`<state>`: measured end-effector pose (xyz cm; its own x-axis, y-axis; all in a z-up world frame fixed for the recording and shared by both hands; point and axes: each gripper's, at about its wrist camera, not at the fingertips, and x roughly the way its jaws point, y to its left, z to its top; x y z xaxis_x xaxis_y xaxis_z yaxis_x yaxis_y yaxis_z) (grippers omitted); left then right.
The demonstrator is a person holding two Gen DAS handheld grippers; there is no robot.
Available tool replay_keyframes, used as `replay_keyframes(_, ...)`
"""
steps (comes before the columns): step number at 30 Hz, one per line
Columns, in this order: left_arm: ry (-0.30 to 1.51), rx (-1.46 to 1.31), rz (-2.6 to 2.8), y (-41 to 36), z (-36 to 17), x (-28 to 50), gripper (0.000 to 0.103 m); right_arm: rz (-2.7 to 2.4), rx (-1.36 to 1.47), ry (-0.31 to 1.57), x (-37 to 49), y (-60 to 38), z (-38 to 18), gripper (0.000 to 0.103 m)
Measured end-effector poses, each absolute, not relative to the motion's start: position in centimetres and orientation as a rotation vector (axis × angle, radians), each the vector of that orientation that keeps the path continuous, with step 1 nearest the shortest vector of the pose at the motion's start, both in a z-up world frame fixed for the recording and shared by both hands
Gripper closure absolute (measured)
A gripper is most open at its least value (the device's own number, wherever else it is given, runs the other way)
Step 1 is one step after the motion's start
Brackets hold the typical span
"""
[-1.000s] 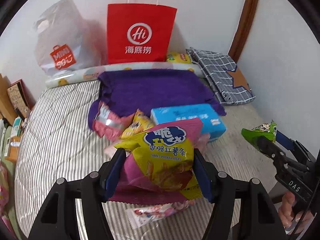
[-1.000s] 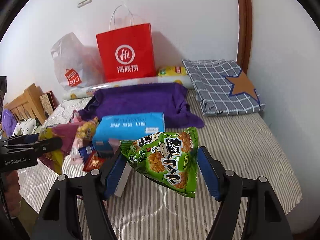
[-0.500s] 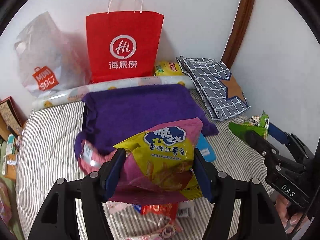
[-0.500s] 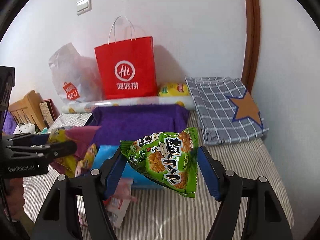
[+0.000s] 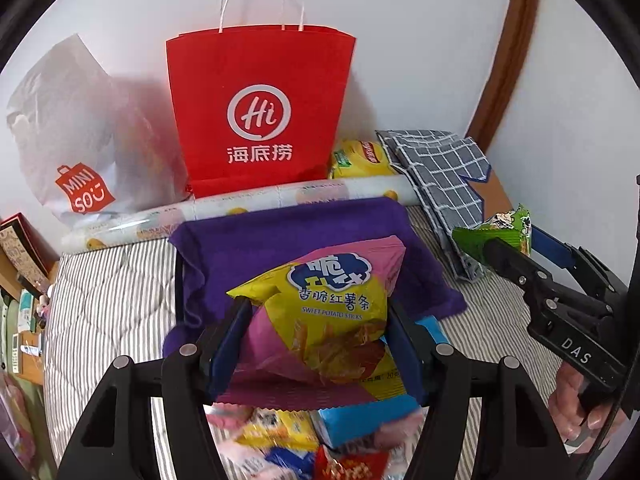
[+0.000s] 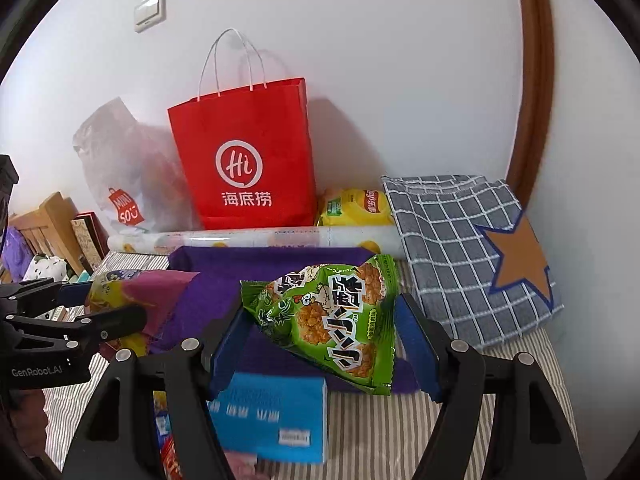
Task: Organize snacks
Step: 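Carry both held snack bags over the purple towel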
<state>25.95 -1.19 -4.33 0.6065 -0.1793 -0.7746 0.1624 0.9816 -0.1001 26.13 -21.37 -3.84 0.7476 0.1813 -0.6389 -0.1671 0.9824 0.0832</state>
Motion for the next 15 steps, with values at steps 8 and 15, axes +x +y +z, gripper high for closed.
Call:
replay_keyframes(8,0.938,-0.044,-0.19,-0.1,-6.5,30.1,0.038,0.211,0.038,0.716,30.5,-20.6,-4.8,0.032)
replay_keyframes(15,0.968,-0.061,-0.173,1.1,-8.6,33.6,0.038,0.248,0.041,0.759,34.2,-19.6,-7.2,0.032)
